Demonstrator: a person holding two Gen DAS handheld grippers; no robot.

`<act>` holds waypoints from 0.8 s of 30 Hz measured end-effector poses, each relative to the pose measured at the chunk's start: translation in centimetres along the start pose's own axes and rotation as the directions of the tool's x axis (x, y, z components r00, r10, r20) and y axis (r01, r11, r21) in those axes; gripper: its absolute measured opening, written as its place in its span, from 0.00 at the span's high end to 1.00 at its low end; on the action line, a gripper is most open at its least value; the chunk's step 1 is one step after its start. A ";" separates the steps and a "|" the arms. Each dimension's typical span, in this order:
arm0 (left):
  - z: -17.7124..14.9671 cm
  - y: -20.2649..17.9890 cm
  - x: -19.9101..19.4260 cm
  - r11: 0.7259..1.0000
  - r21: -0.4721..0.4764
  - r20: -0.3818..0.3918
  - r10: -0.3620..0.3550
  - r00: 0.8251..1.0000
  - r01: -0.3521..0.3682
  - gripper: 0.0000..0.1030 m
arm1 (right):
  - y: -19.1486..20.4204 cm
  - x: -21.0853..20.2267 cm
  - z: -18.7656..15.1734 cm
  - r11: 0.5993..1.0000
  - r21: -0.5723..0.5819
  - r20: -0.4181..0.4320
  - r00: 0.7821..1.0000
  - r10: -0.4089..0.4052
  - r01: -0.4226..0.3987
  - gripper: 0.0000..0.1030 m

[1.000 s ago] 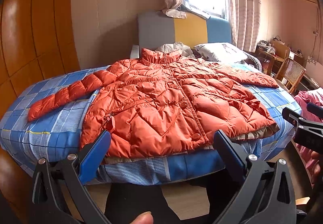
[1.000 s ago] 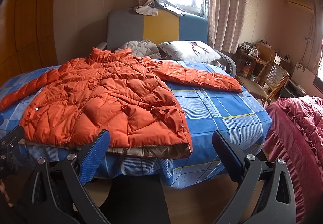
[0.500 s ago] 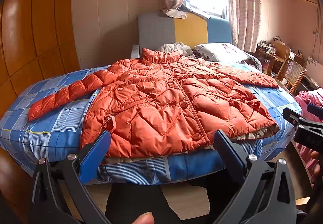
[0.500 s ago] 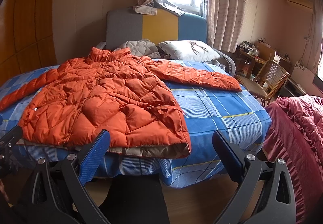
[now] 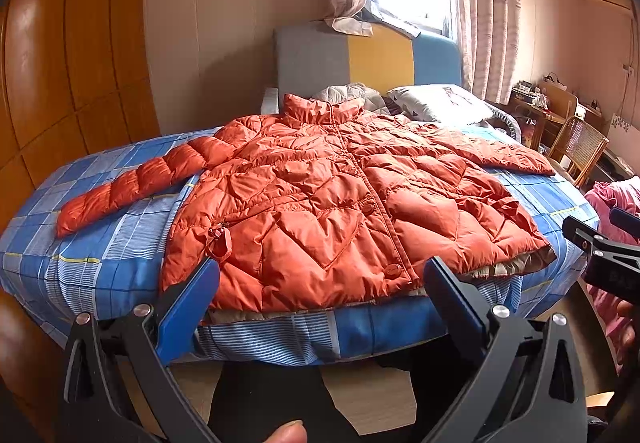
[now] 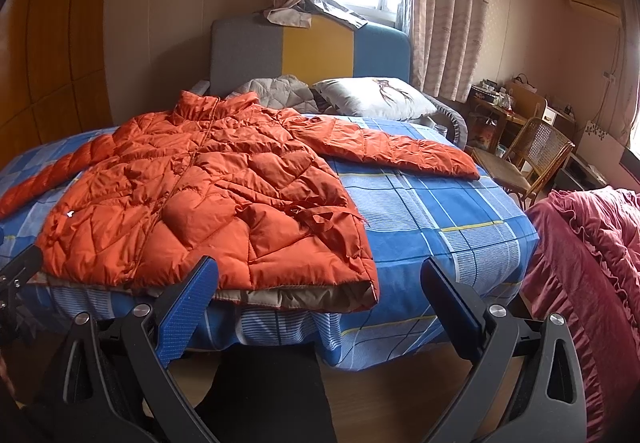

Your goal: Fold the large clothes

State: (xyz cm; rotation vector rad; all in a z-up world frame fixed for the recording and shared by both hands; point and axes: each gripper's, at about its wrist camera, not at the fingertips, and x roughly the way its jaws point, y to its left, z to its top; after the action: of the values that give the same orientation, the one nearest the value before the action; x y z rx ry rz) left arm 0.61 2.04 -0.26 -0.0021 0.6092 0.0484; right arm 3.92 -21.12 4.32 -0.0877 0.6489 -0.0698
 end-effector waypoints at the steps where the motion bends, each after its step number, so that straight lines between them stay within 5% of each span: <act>1: 0.0 0.0 0.0 1.000 -0.001 0.001 0.001 1.000 -0.001 0.02 | 0.0 0.0 0.0 1.000 -0.001 0.002 1.000 -0.003 0.003 0.03; 24: -0.1 1.3 1.2 1.000 -0.024 -0.023 0.003 1.000 -0.004 0.02 | -0.8 1.7 -0.4 1.000 0.001 -0.049 0.999 -0.017 0.017 0.03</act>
State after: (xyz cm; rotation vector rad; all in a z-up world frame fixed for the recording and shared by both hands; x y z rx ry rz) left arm 1.47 3.41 -0.98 -0.0254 0.6311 0.0592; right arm 5.02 -22.08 3.02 -0.0899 0.6968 -0.0888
